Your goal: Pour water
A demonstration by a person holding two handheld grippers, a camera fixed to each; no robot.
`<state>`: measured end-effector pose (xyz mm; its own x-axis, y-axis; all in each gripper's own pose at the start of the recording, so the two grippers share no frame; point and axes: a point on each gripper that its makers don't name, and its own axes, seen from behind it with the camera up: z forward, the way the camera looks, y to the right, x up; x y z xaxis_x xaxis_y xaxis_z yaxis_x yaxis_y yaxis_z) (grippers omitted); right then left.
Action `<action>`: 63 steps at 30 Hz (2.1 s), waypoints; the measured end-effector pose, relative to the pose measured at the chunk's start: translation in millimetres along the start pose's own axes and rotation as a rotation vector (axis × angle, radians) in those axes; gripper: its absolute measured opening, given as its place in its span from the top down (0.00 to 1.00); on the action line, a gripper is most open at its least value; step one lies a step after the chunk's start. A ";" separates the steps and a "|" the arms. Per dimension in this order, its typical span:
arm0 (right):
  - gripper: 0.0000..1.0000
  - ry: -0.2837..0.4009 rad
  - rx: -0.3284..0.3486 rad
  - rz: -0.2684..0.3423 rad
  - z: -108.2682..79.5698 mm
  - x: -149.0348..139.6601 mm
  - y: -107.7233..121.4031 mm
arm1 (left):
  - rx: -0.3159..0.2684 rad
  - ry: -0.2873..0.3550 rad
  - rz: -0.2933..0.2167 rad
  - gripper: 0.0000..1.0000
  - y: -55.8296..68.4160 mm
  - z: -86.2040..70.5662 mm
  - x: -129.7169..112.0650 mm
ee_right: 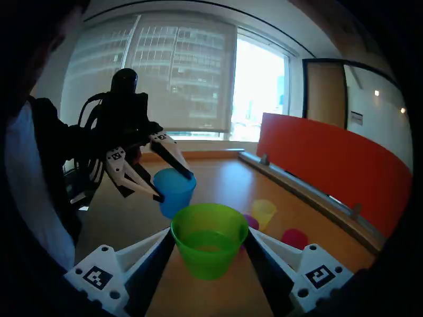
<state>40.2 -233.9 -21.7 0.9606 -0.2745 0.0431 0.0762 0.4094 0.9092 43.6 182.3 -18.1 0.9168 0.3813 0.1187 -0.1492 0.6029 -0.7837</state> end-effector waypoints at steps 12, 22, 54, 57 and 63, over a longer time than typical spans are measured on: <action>0.09 -0.065 0.013 -0.002 -2.5 -21.9 -1.8 | -0.075 -0.073 -0.012 0.10 24.4 1.7 -26.9; 0.09 -0.113 0.033 -0.005 0.1 -39.3 -3.3 | -0.108 -0.099 -0.031 0.10 36.7 8.7 -43.6; 0.09 -0.198 0.081 0.011 29.5 -85.6 -0.2 | -0.120 -0.182 -0.052 0.10 36.2 25.7 -104.2; 0.09 -0.200 0.084 0.011 31.8 -88.1 0.1 | -0.118 -0.180 -0.056 0.10 34.6 26.6 -105.9; 0.09 -0.206 0.085 0.013 35.9 -94.1 0.6 | -0.124 -0.182 -0.061 0.10 34.4 27.5 -110.9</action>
<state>-59.7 -239.0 -10.3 0.8858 -0.4452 0.1312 0.0328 0.3420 0.9391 -73.4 180.0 -41.4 0.8389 0.4739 0.2678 -0.0382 0.5420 -0.8395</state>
